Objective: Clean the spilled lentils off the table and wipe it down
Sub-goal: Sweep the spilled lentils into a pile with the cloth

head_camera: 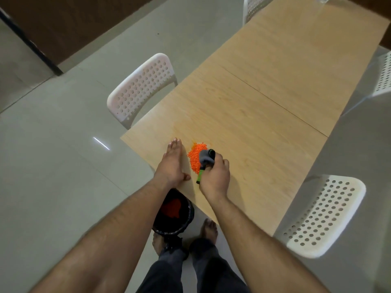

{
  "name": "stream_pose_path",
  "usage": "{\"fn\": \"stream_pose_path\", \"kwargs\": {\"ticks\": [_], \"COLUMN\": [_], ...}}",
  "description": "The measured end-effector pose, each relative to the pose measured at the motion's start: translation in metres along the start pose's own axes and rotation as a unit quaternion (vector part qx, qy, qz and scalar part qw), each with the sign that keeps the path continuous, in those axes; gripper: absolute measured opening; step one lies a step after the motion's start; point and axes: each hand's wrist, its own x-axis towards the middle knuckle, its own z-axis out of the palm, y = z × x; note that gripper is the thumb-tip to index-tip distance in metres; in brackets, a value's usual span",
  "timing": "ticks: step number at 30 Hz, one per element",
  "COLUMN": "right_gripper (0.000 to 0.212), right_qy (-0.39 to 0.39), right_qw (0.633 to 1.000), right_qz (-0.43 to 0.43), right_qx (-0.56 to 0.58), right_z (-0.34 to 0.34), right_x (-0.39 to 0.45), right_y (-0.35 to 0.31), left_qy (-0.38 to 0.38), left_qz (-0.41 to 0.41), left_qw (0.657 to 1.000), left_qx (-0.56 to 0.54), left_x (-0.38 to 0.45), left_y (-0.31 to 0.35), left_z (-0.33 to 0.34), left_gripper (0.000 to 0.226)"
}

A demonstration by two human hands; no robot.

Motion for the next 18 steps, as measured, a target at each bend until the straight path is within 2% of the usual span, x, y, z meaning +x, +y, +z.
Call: {"fn": "stream_pose_path", "kwargs": {"ticks": [4, 8, 12, 18], "right_gripper": [0.043, 0.048, 0.043, 0.055], "right_qy": [0.023, 0.054, -0.033, -0.179], "right_qw": [0.998, 0.998, 0.990, 0.941], "right_qz": [0.010, -0.029, -0.078, -0.184], "right_qx": [0.049, -0.018, -0.115, -0.219], "right_z": [-0.010, -0.034, -0.037, -0.012], "right_x": [0.013, 0.054, 0.111, 0.131], "right_y": [0.003, 0.002, -0.022, -0.062], "left_qy": [-0.009, 0.009, 0.013, 0.023], "left_qz": [0.011, 0.015, 0.016, 0.025], "left_qw": [1.000, 1.000, 0.999, 0.999], "left_qx": [0.010, 0.012, 0.025, 0.012], "left_x": [-0.002, -0.004, -0.001, -0.004], "left_y": [-0.010, -0.019, -0.021, -0.030], "left_z": [-0.007, -0.006, -0.006, -0.006], "left_gripper": [0.151, 0.155, 0.157, 0.156]}}
